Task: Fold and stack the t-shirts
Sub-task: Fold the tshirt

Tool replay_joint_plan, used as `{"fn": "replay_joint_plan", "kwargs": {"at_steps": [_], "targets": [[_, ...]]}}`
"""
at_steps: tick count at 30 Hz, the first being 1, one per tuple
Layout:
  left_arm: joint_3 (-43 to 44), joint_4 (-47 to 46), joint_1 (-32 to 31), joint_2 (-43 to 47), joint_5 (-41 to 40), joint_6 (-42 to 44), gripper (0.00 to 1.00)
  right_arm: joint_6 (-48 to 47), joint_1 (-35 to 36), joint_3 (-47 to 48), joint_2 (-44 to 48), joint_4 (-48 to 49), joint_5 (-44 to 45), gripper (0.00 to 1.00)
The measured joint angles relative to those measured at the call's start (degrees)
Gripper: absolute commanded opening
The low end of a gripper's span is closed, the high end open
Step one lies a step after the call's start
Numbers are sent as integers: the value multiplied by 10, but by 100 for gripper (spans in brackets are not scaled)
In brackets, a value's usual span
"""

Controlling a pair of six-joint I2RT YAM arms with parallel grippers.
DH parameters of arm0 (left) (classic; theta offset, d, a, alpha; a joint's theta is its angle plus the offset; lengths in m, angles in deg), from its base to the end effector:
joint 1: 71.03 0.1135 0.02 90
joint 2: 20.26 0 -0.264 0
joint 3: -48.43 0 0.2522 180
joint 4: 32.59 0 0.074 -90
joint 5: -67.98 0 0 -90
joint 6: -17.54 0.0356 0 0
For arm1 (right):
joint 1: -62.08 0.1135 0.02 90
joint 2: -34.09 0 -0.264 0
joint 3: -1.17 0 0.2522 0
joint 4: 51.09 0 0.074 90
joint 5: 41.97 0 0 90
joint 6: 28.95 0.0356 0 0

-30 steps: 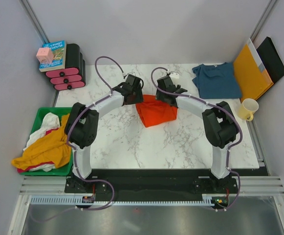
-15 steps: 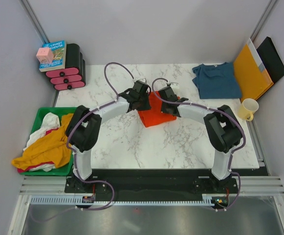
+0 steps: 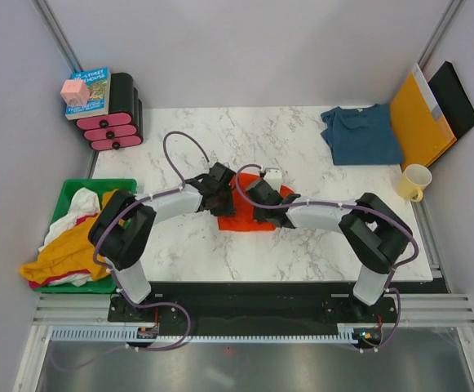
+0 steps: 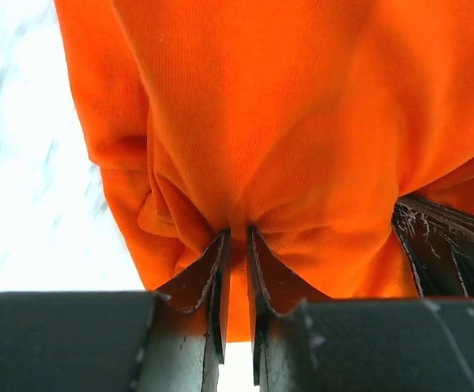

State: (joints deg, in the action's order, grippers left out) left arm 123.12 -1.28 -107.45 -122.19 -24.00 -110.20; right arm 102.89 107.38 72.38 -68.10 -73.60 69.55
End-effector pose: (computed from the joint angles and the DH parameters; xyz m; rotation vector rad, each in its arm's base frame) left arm 0.2872 -0.2104 0.1629 -0.0435 2.6528 -0.4138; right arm 0.2595 0.2436 0.1556 0.0786 2.4258 0.2172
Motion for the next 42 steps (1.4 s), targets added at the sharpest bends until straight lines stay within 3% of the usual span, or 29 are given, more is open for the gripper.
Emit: {"fn": "replay_joint_plan", "kwargs": {"at_steps": [2, 3, 5, 8, 12, 14, 18, 31, 34, 37, 40, 42], "targets": [[-28, 4, -4, 25, -6, -4, 20, 8, 18, -10, 8, 1, 2, 4], [-40, 4, -7, 36, -10, -5, 22, 11, 23, -12, 10, 0, 3, 13], [-53, 4, -13, 52, -12, -6, 33, 9, 23, -11, 13, -6, 6, 27], [-66, 3, -19, 91, -19, -7, 41, -4, 22, 6, 26, -43, 21, 37], [-59, -4, -21, 157, -31, -5, 41, -35, 21, 67, 49, -83, 43, 33], [-43, -6, -21, 165, -37, -4, 38, -47, 21, 96, 57, -84, 49, 26], [-23, -16, -21, 154, -39, -4, 32, -64, 20, 126, 52, -84, 54, 20], [-31, -15, -19, 63, -29, -4, 28, -72, -35, 170, -111, -84, 50, 12], [-47, -20, -20, 65, -29, -4, 31, -82, -40, 181, -115, -78, 55, 17], [-74, -23, -21, 93, -34, -3, 35, -92, -38, 179, -95, -75, 57, 30], [-94, -18, -23, 160, -45, 0, 36, -104, -35, 178, -37, -80, 58, 40], [-95, -18, -24, 213, -57, 5, 36, -110, -35, 179, 25, -80, 61, 41]]}}
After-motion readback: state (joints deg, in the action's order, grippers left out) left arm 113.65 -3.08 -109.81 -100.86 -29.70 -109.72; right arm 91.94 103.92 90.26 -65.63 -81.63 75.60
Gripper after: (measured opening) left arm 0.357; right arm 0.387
